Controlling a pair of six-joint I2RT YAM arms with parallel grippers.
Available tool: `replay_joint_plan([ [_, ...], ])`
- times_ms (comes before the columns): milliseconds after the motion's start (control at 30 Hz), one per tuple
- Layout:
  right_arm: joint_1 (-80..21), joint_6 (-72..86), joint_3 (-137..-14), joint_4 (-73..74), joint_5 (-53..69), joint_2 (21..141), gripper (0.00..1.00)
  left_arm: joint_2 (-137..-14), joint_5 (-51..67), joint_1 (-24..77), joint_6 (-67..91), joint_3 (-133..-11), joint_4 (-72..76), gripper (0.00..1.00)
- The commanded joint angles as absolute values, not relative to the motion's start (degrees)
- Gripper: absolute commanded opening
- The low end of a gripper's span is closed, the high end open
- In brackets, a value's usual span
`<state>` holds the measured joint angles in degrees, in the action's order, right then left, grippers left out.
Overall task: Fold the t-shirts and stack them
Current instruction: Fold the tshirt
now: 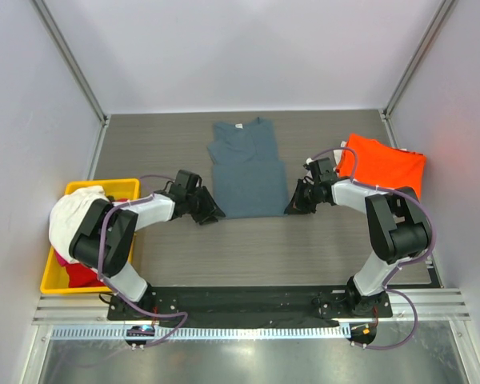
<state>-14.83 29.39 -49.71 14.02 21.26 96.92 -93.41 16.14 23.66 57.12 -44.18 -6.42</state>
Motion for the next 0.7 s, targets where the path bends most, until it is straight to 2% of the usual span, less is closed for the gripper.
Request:
replay_joint_plan([
  [0,-14.9,28.5,-49.1,12.9,22.1,97.6,0.01,-96.6,11.4,23.9,57.1,-43.5,-5.1,0.35],
  [33,-14.9,28.5,-49.1,12.9,22.2,97.6,0.01,-97.1,11.6,23.9,57.0,-43.7,-5.0,0.34],
  [100,-15.0,28.6,-49.3,12.9,22.3,97.4,0.01,-98.2,11.8,23.8,57.0,-44.0,-4.6,0.21],
  [133,-15.0,28.7,-49.3,13.0,22.4,97.1,0.01,-98.2,12.0,23.9,56.8,-43.9,-4.5,0.03],
  [167,-15.0,28.7,-49.3,13.2,22.5,96.9,0.01,-98.1,12.0,23.9,56.8,-43.6,-4.0,0.0],
  [467,-14.9,28.7,-51.1,18.8,22.9,90.6,0.01,-86.7,13.4,23.9,55.5,-42.2,-10.6,0.0],
  [667,-15.0,27.9,-49.0,25.5,22.0,81.1,0.01,-77.2,16.4,24.7,55.5,-37.9,-14.6,0.0],
])
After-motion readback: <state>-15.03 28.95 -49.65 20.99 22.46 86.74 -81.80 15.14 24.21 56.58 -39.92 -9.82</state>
